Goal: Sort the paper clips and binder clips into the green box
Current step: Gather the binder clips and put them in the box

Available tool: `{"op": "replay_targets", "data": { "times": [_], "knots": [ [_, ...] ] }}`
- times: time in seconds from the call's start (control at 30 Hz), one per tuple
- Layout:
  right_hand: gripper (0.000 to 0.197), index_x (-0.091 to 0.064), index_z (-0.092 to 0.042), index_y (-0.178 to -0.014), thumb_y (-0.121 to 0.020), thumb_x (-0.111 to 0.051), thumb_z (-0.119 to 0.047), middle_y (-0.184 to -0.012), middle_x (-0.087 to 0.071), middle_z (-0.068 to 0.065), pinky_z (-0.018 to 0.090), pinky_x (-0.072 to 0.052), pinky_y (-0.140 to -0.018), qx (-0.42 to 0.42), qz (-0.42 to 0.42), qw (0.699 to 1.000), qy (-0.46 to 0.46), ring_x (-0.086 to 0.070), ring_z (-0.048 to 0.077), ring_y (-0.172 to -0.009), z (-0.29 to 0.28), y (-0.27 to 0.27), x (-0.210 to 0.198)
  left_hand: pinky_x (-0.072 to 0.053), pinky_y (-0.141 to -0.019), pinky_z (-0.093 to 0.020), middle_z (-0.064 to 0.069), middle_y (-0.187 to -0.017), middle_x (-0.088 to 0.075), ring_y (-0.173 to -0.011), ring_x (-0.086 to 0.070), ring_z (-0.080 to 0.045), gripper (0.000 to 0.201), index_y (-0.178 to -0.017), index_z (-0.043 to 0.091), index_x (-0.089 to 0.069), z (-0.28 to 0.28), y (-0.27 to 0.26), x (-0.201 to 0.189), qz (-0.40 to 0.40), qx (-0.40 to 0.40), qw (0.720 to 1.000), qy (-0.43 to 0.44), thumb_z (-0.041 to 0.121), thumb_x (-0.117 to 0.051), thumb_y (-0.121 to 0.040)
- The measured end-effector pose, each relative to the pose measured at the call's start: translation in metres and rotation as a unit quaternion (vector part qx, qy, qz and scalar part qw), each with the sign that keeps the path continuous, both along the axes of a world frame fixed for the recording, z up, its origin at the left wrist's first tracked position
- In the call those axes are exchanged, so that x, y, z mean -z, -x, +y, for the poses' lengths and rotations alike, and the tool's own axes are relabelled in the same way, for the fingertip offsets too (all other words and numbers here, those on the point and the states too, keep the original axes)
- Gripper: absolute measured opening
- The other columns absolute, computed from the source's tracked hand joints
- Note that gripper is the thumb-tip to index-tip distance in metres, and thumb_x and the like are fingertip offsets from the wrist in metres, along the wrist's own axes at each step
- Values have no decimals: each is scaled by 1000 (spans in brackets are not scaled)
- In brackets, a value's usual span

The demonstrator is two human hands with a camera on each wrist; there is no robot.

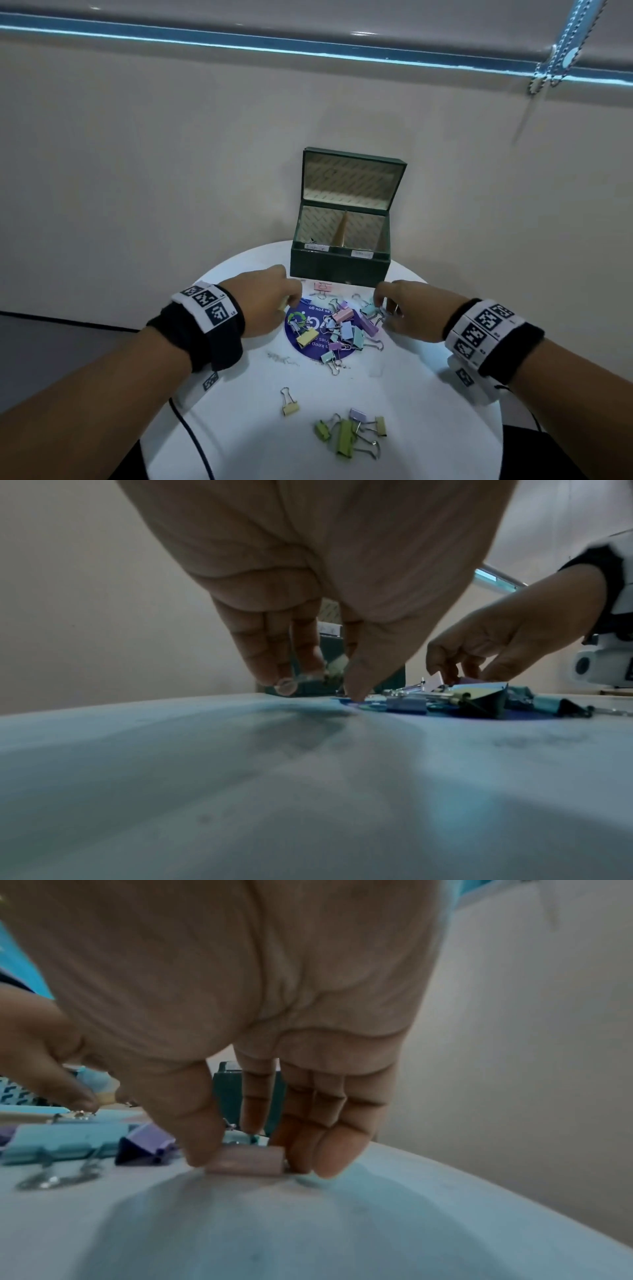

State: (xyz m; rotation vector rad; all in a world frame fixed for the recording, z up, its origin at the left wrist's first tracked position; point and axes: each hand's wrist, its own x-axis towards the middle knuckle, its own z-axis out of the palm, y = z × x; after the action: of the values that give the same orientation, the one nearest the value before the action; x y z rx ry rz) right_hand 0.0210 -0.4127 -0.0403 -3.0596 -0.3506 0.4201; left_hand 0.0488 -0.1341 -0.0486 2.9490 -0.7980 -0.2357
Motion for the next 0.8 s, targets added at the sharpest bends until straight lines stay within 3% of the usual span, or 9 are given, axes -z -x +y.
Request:
{"op": "replay_targets", "data": {
  "times": [0.13,0.23,0.33,0.43,0.53,0.6,0.67,0.73,0.8],
  "knots": [
    [34,-43,-30,-118,-88,-56,-20,-96,-60,-8,26,-46,-70,35,13,999,-38,-55,8,-79,-10,2,2,-46,-75,-30,11,-98,-40,-82,-52,-15,20,-102,42,-54,-2,11,-5,19,-5,999,25,28,-55,-87],
    [22,-55,-30,-111,-92,-55,-18,-99,-61,-8,21,-41,-66,63,9,994,-93,-52,5,-75,-14,-3,-3,-45,-78,-34,13,-93,-39,-88,-48,-18,14,-97,41,-57,-4,17,-5,27,-3,999,44,33,-53,-86],
    [22,-66,-20,-95,-100,-45,-12,-86,-61,-3,17,-42,-66,103,16,977,-186,-56,15,-79,-14,-9,-10,-42,-77,-30,14,-94,-39,-88,-48,-13,34,-118,52,-55,-7,19,-7,48,33,998,26,42,-58,-86],
    [27,-72,-12,-100,-100,-45,-16,-77,-57,-9,18,-41,-64,99,-10,973,-207,-54,13,-73,-11,-11,-12,-42,-75,-28,13,-98,-41,-86,-48,-10,51,-131,56,-48,-11,21,-7,58,53,997,-21,57,-64,-83],
    [19,-70,-27,-107,-92,-60,-35,-85,-62,-10,27,-46,-70,93,-31,984,-152,-59,13,-77,-8,-13,-10,-38,-68,-25,15,-95,-40,-80,-47,-4,46,-124,51,-56,-12,21,-4,47,56,997,-21,59,-68,-81],
    [33,-66,-35,-118,-87,-67,-47,-99,-62,-10,27,-47,-80,79,-30,995,-54,-55,13,-85,-5,-16,-5,-40,-68,-24,16,-98,-42,-82,-49,-4,43,-119,48,-57,-11,20,-3,36,52,998,-5,59,-69,-79],
    [47,-63,-36,-125,-83,-70,-56,-116,-63,-7,29,-49,-90,77,-7,997,-17,-54,14,-93,-4,-21,1,-42,-69,-23,17,-98,-43,-85,-51,-6,41,-115,46,-56,-10,19,-3,18,45,998,26,60,-69,-78],
    [47,-63,-34,-122,-81,-72,-57,-119,-64,-7,29,-51,-90,74,6,997,-12,-55,14,-94,-3,-25,5,-41,-68,-21,18,-99,-43,-85,-51,-4,41,-114,46,-55,-10,17,-3,3,40,998,50,61,-68,-78],
    [39,-63,-33,-113,-81,-72,-55,-110,-64,-7,28,-50,-82,70,-1,997,-17,-57,15,-92,-4,-27,6,-40,-68,-20,19,-101,-43,-85,-51,-3,40,-114,47,-54,-9,14,-5,-7,35,997,65,62,-67,-79]
  ]
}}
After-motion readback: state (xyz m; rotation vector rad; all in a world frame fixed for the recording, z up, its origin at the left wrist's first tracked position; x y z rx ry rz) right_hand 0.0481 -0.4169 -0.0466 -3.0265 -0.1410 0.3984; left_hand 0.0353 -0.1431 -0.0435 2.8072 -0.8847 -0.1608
